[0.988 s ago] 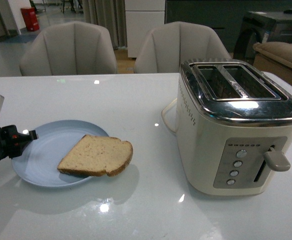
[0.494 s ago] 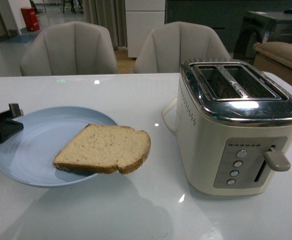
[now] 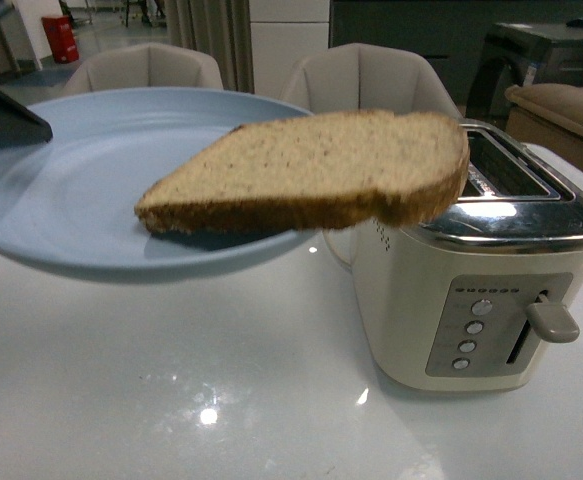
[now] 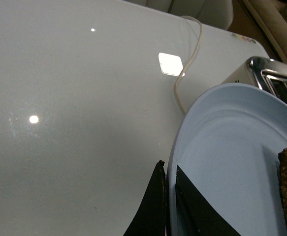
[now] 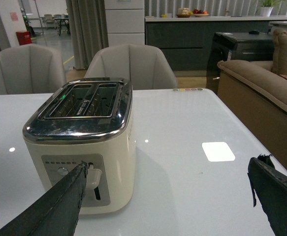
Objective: Left arm holds plate, right arm toasts bread
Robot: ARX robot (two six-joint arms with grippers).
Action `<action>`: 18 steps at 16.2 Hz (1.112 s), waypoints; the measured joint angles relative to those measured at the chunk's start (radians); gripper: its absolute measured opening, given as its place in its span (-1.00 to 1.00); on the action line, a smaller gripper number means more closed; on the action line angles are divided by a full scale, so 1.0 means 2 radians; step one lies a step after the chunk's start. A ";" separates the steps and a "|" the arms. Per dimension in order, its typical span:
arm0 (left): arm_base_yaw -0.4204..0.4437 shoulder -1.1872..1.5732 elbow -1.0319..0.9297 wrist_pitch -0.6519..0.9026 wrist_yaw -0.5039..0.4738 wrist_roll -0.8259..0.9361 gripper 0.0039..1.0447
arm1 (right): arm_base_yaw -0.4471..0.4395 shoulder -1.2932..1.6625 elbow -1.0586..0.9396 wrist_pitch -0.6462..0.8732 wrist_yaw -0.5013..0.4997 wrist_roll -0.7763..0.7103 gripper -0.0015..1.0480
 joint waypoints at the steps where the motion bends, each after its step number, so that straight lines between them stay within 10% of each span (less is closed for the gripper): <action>1: -0.009 -0.010 0.013 -0.020 -0.005 -0.011 -0.95 | 0.000 0.000 0.000 0.000 0.000 0.000 0.88; 18: -0.029 -0.029 0.049 -0.070 -0.014 -0.080 -0.95 | 0.000 0.000 0.000 0.000 0.000 0.000 0.88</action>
